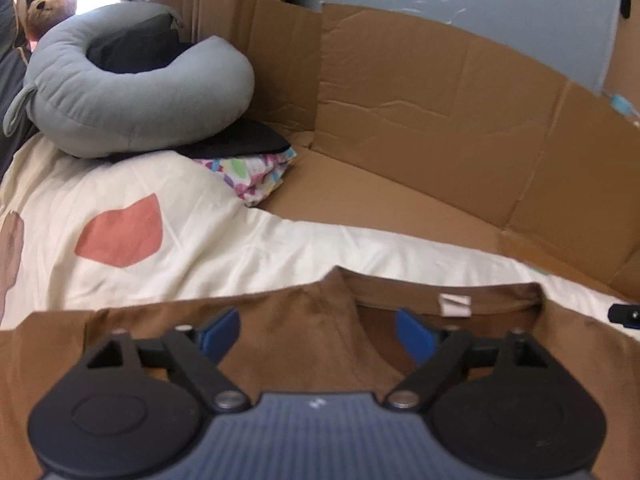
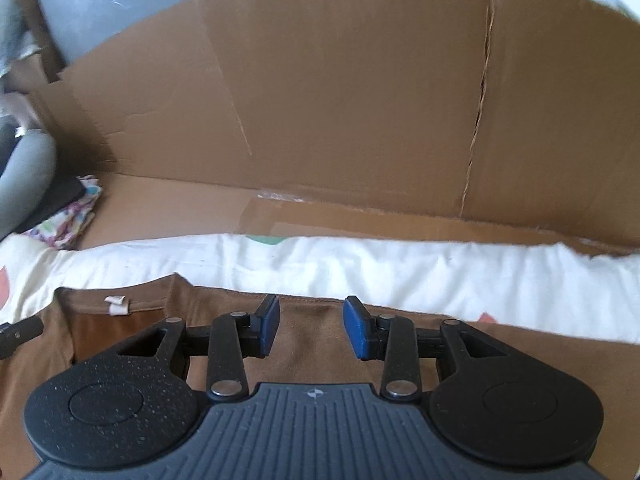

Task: Fold clothes

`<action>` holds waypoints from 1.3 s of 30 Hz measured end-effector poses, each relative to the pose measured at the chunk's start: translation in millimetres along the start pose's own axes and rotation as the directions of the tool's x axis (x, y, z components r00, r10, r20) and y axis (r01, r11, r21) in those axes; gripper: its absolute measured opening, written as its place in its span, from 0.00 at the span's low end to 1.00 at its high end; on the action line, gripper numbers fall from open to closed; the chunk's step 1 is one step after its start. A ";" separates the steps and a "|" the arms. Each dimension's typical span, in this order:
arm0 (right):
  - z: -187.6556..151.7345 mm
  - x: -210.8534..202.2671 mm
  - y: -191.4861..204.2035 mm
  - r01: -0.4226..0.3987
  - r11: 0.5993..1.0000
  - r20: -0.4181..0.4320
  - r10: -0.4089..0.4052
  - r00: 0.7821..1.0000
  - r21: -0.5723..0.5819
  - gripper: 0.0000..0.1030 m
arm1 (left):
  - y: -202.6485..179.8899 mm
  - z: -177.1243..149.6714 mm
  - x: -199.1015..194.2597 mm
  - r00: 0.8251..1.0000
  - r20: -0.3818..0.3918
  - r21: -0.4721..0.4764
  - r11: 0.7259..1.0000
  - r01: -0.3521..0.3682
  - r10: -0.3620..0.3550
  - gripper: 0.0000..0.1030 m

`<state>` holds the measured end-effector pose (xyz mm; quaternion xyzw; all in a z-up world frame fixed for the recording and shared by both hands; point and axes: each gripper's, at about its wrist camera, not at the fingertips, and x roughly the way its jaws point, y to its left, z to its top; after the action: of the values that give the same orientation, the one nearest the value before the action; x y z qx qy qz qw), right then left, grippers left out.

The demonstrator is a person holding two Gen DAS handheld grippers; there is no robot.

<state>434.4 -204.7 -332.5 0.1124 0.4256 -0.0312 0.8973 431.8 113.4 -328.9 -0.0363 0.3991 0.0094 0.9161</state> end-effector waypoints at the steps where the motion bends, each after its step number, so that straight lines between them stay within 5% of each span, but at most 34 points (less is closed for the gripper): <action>1: -0.4 -6.9 -1.5 -0.002 1.000 0.005 0.002 1.000 -0.007 0.42 | -2.5 -1.3 -3.2 1.000 -0.004 0.005 1.000 0.000 0.000 0.85; 13: 1.2 -89.9 -35.6 -0.006 0.999 0.032 0.005 0.999 0.047 0.53 | -42.4 -19.8 -71.4 0.999 -0.038 0.122 0.992 0.001 0.004 0.89; 23: 0.5 -169.6 -48.2 -0.027 0.996 0.034 0.025 0.999 0.079 0.79 | -55.0 -3.5 -154.2 0.996 -0.087 0.119 0.992 0.041 -0.030 0.89; 39: -12.9 -268.5 -56.6 -0.067 0.991 -0.064 0.074 0.995 0.113 0.84 | -77.5 11.0 -232.6 0.971 -0.240 0.102 0.995 0.015 0.010 0.89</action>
<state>245.4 -267.5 -143.3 0.1782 0.4493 -0.0192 0.8752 284.9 39.6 -146.6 0.0099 0.5068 -0.0168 0.8618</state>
